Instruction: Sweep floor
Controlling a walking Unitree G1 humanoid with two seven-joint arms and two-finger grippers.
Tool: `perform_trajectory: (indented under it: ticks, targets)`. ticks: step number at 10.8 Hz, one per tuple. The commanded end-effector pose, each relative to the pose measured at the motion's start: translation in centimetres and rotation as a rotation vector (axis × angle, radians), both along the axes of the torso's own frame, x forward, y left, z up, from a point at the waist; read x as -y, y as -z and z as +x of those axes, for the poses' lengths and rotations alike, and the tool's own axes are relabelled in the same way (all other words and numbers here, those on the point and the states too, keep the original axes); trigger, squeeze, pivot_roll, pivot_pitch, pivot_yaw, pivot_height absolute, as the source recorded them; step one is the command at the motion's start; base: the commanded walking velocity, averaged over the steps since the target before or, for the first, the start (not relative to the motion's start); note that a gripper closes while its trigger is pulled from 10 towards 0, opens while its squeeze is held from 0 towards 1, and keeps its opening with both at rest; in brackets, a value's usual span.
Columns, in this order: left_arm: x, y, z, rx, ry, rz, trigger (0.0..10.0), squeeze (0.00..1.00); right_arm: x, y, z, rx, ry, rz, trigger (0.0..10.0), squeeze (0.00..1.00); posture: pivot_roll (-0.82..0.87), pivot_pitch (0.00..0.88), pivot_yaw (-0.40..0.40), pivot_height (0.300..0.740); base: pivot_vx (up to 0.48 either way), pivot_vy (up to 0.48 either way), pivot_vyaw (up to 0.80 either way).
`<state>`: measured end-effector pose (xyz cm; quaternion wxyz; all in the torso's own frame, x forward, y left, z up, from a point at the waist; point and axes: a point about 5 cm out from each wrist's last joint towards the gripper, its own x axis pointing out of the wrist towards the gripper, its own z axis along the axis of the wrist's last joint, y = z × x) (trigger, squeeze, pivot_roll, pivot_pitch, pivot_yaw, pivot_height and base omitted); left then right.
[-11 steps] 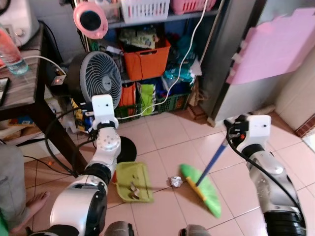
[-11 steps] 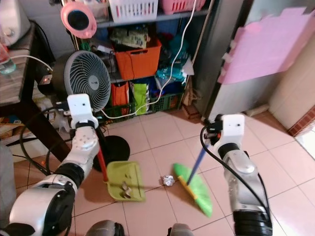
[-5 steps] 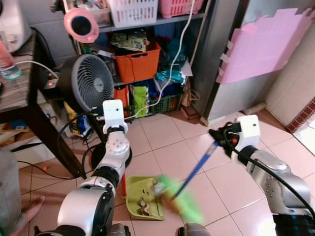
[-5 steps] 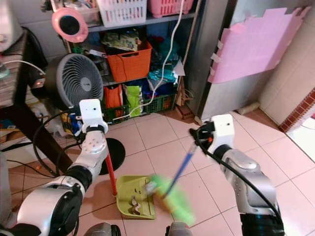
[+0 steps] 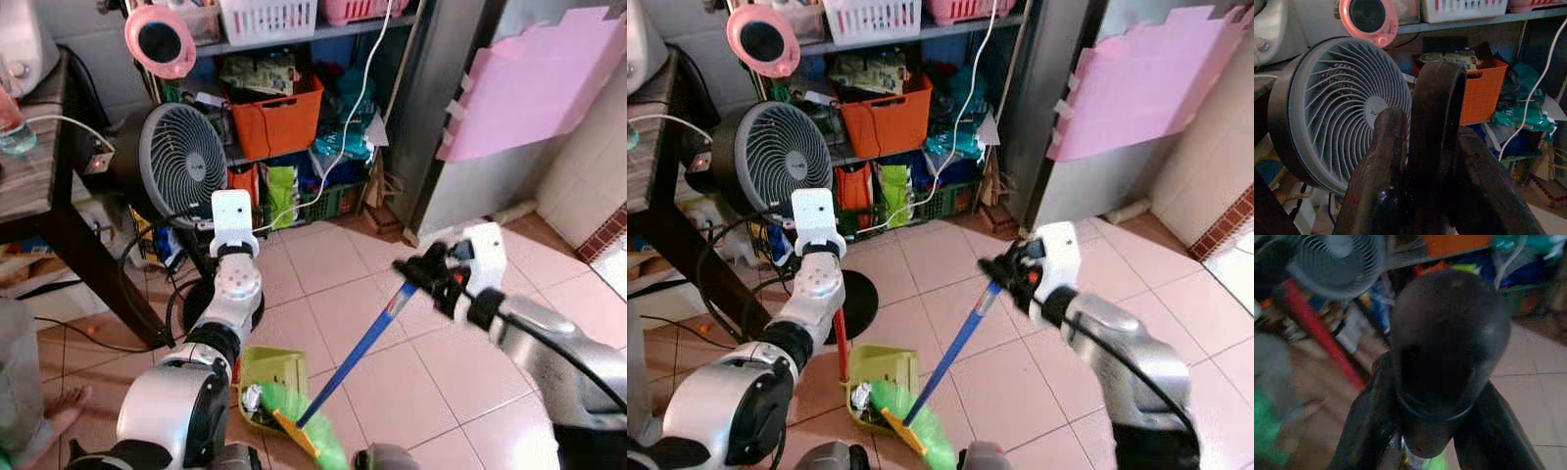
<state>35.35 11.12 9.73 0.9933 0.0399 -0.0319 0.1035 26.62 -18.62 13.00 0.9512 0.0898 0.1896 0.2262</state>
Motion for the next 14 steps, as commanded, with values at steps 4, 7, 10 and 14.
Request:
perform_trajectory:
  ticks: [4,7,10,14]
  targets:
    - [0.1,-3.2,1.4,0.125,0.005,-0.072,10.0,0.0,2.8,-2.5,2.5,0.276,0.319,-0.041,10.0,0.0,-0.26,0.007,0.033,0.74,0.0,0.0,0.0]
    - [-0.6,-4.6,1.9,0.178,0.01,-0.11,10.0,0.0,3.8,-3.7,3.3,0.394,0.432,-0.072,10.0,0.0,-0.26,0.002,0.028,0.74,0.0,0.0,0.0]
    - [0.3,-5.9,2.4,0.214,0.067,-0.172,10.0,0.0,5.9,-3.5,3.6,0.452,0.597,-0.24,10.0,0.0,-0.26,0.0,0.026,0.74,0.0,0.0,0.0]
    - [1.8,-9.4,2.1,0.383,0.15,-0.229,10.0,0.0,4.0,0.3,2.5,0.414,0.629,-0.373,10.0,0.0,-0.18,0.0,0.033,0.74,0.0,0.0,0.0]
